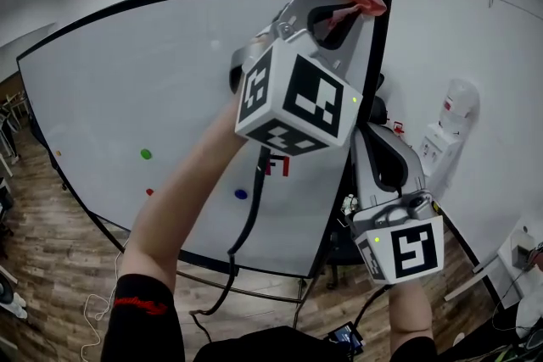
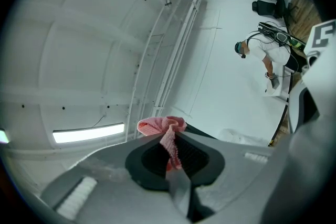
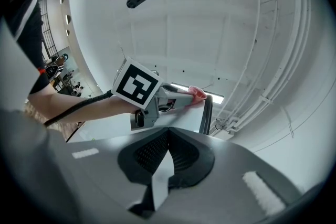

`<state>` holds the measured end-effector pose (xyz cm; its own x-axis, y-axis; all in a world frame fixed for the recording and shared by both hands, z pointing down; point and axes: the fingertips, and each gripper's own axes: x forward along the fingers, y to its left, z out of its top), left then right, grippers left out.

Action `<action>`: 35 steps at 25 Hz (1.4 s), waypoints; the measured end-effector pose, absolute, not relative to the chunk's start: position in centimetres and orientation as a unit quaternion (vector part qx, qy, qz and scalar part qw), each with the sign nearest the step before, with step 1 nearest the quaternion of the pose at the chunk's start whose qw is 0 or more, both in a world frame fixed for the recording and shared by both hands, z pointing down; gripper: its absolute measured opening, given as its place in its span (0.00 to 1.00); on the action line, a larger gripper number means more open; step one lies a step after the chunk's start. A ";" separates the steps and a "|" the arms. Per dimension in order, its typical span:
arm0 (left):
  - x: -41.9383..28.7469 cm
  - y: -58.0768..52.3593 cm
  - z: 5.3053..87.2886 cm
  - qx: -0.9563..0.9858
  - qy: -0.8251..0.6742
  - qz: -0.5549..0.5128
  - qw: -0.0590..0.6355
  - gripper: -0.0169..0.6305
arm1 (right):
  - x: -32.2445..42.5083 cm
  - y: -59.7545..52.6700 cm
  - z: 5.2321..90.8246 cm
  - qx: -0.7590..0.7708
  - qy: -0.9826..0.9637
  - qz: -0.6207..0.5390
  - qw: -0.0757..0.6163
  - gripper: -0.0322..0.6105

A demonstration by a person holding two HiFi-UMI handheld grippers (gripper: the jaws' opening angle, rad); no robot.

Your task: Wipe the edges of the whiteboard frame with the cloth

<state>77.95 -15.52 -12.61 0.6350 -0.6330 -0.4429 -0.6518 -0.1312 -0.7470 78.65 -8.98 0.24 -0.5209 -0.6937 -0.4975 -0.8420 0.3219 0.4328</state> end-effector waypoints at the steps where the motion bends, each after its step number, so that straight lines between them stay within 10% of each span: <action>1: 77.5 -15.7 -12.7 -0.751 0.429 0.009 0.502 0.06 | 78.3 -9.1 0.3 -0.475 0.806 0.334 0.110 0.05; 35: 68.5 -17.1 -12.7 -0.721 0.487 -0.015 0.493 0.06 | 72.6 -9.5 0.9 -0.450 0.823 0.328 0.110 0.05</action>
